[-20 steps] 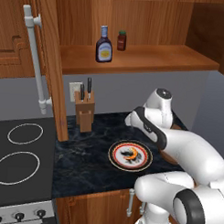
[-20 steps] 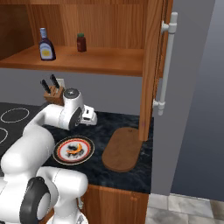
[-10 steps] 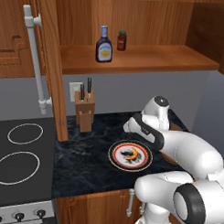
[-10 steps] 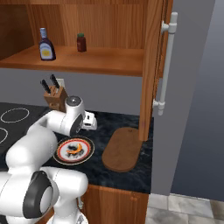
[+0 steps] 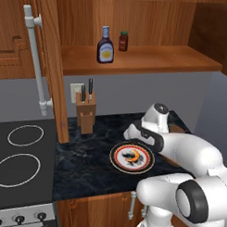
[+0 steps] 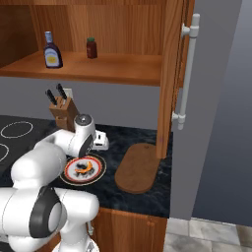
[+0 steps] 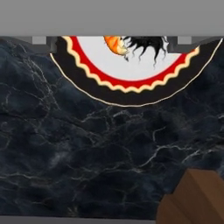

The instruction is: Pick the shrimp from the plate and place it on the cutting board. Then pick the condiment bottle from the cabinet and place it next to the cutting board.

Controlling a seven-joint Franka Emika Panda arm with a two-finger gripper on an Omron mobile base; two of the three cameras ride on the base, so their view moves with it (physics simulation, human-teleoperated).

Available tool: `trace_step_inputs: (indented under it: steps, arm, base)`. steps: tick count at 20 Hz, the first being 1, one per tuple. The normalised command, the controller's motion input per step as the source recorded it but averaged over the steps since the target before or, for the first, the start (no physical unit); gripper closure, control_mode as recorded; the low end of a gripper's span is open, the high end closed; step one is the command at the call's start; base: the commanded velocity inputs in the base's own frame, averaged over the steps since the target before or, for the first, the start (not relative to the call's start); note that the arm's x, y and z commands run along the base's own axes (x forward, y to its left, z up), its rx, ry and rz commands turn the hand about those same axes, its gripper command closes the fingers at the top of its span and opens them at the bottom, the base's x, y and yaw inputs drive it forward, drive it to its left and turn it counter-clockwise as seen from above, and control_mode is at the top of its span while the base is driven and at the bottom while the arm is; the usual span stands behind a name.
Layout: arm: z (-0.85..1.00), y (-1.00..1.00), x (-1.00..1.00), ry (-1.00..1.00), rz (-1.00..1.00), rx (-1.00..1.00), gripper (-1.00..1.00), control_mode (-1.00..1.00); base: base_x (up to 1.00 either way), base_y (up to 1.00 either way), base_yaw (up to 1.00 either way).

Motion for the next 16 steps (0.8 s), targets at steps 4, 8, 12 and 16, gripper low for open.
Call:
trace_step_inputs:
  steps: [4, 8, 12, 16]
  arm:
    - [-0.23, 0.03, 0.01, 0.01, 0.01, -0.02, -1.0, -1.0]
    - [-0.24, 0.0, 0.0, 0.01, 0.01, -0.04, -1.0, -1.0]
    - [-0.24, 0.0, 0.0, 0.01, 0.0, -0.04, -1.0, -1.0]
    - [-0.25, 0.0, 0.0, 0.02, 0.0, -0.01, -1.0, -1.0]
  base:
    - [0.0, 0.0, 0.0]
    - [0.0, 0.0, 0.0]
    - [0.0, 0.0, 0.0]
    - [0.0, 0.0, 0.0]
